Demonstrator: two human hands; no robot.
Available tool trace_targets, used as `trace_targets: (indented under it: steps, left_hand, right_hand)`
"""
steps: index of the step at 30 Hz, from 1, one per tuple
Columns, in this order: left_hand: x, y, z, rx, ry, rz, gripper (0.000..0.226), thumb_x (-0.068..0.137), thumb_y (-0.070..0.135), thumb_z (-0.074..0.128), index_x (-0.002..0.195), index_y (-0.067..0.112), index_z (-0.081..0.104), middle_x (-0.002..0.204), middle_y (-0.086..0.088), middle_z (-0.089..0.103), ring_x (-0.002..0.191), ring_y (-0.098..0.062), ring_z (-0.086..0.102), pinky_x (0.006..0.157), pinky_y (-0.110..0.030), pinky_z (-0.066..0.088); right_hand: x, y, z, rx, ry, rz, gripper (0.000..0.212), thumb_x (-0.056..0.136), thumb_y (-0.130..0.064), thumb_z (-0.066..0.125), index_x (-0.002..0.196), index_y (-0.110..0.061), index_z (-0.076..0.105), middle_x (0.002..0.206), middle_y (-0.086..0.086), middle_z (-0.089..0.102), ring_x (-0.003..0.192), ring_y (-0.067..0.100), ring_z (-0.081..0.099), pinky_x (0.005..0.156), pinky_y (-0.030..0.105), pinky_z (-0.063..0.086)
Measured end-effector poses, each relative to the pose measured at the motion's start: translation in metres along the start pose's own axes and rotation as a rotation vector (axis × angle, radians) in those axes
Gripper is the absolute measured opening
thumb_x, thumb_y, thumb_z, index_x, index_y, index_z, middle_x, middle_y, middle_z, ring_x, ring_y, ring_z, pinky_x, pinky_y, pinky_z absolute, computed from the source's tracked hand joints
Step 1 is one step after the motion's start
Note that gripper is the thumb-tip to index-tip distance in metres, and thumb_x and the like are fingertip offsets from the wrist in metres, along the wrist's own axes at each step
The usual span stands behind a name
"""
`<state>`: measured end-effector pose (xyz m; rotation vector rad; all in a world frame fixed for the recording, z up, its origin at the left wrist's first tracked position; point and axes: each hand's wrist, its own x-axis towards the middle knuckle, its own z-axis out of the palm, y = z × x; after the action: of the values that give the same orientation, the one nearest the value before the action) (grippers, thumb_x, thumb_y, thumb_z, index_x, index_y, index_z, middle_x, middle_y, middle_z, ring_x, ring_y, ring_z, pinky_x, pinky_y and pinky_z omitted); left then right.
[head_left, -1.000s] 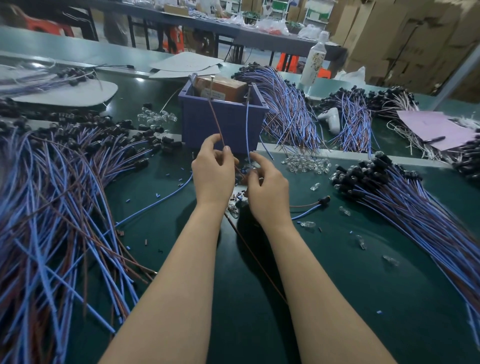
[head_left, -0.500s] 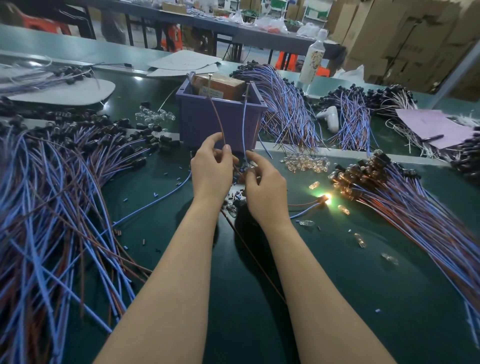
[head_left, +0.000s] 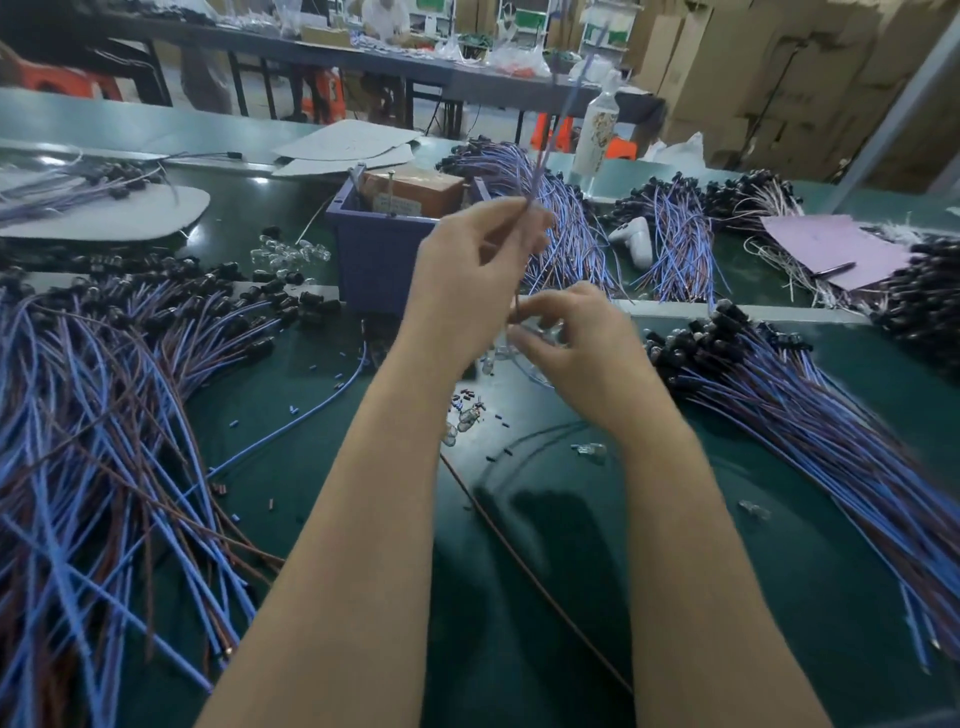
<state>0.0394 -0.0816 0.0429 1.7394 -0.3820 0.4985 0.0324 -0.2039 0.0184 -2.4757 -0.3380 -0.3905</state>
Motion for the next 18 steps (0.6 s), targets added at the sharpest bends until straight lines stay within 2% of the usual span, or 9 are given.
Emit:
trace_targets:
  steps: [3, 5, 6, 9, 11, 13, 15, 16, 18]
  left_hand:
    - [0.004, 0.032, 0.026, -0.021, -0.078, 0.118, 0.022, 0.095, 0.028, 0.056, 0.108, 0.016, 0.07, 0.086, 0.011, 0.061, 0.067, -0.002, 0.054, 0.065, -0.018, 0.045]
    - [0.001, 0.044, 0.048, -0.031, -0.121, 0.122, 0.024, 0.094, 0.025, 0.057, 0.11, 0.012, 0.069, 0.089, 0.011, 0.053, 0.079, -0.006, 0.056, 0.074, -0.018, 0.046]
    - [-0.001, 0.047, 0.059, -0.027, -0.154, 0.119, 0.023, 0.094, 0.023, 0.057, 0.11, 0.011, 0.069, 0.092, 0.008, 0.053, 0.086, -0.011, 0.057, 0.08, -0.02, 0.046]
    - [-0.006, 0.057, 0.095, 0.048, -0.315, 0.209, 0.019, 0.094, 0.02, 0.058, 0.105, 0.012, 0.071, 0.099, -0.002, 0.059, 0.096, -0.015, 0.057, 0.087, -0.022, 0.042]
    - [-0.009, 0.065, 0.114, 0.08, -0.409, 0.289, 0.018, 0.093, 0.023, 0.06, 0.105, 0.015, 0.071, 0.097, 0.001, 0.058, 0.089, -0.009, 0.057, 0.082, -0.017, 0.043]
    - [-0.01, 0.065, 0.125, 0.073, -0.346, 0.31, 0.021, 0.092, 0.03, 0.06, 0.105, 0.016, 0.07, 0.091, 0.006, 0.055, 0.074, -0.001, 0.053, 0.071, -0.012, 0.043]
    - [-0.009, 0.051, 0.133, 0.144, -0.144, 0.174, 0.029, 0.095, 0.037, 0.053, 0.094, 0.012, 0.068, 0.079, 0.006, 0.058, 0.066, -0.006, 0.052, 0.065, -0.022, 0.044]
    - [-0.01, 0.041, 0.137, 0.169, -0.107, 0.009, 0.04, 0.098, 0.041, 0.046, 0.086, 0.009, 0.066, 0.07, 0.003, 0.06, 0.061, -0.01, 0.053, 0.061, -0.026, 0.043]
    - [-0.017, 0.029, 0.15, -0.05, -0.34, -0.517, 0.064, 0.099, 0.053, 0.028, 0.073, 0.004, 0.06, 0.047, 0.003, 0.054, 0.037, -0.01, 0.045, 0.043, -0.021, 0.035]
  right_hand:
    - [-0.003, 0.008, -0.029, 0.077, 0.155, 0.058, 0.01, 0.089, -0.022, 0.06, 0.083, -0.017, 0.065, 0.066, -0.004, 0.058, 0.057, 0.005, 0.049, 0.053, 0.013, 0.036]
    - [-0.008, 0.013, -0.04, 0.152, 0.276, 0.079, 0.011, 0.088, -0.015, 0.058, 0.079, -0.019, 0.057, 0.061, -0.009, 0.054, 0.051, 0.003, 0.044, 0.05, 0.011, 0.032]
    - [-0.013, 0.016, -0.045, 0.18, 0.301, 0.072, 0.007, 0.088, -0.012, 0.056, 0.084, -0.017, 0.057, 0.065, -0.008, 0.055, 0.053, 0.007, 0.044, 0.05, 0.014, 0.032]
    - [-0.026, 0.035, -0.059, 0.145, 0.401, 0.051, 0.02, 0.087, -0.002, 0.049, 0.101, 0.0, 0.064, 0.085, 0.002, 0.06, 0.074, 0.017, 0.049, 0.058, 0.016, 0.03]
    - [-0.032, 0.049, -0.069, 0.141, 0.501, 0.096, 0.02, 0.09, 0.0, 0.048, 0.096, -0.002, 0.067, 0.087, 0.004, 0.066, 0.079, 0.023, 0.057, 0.062, 0.019, 0.033]
    - [-0.036, 0.06, -0.076, 0.306, 0.637, 0.169, 0.018, 0.094, -0.006, 0.048, 0.087, -0.007, 0.065, 0.077, 0.0, 0.065, 0.074, 0.024, 0.062, 0.059, 0.021, 0.039]
    - [-0.039, 0.065, -0.084, 0.802, 0.817, 0.282, 0.023, 0.097, -0.01, 0.046, 0.083, -0.004, 0.063, 0.063, 0.0, 0.065, 0.056, 0.017, 0.061, 0.052, 0.023, 0.047]
    - [-0.04, 0.069, -0.089, 0.999, 0.885, 0.322, 0.025, 0.098, -0.009, 0.044, 0.08, -0.004, 0.061, 0.057, -0.001, 0.064, 0.049, 0.012, 0.058, 0.048, 0.02, 0.047]
    - [-0.043, 0.078, -0.094, 1.177, 0.961, 0.372, 0.025, 0.098, -0.008, 0.042, 0.079, -0.01, 0.058, 0.051, -0.003, 0.061, 0.043, 0.007, 0.054, 0.044, 0.017, 0.044]
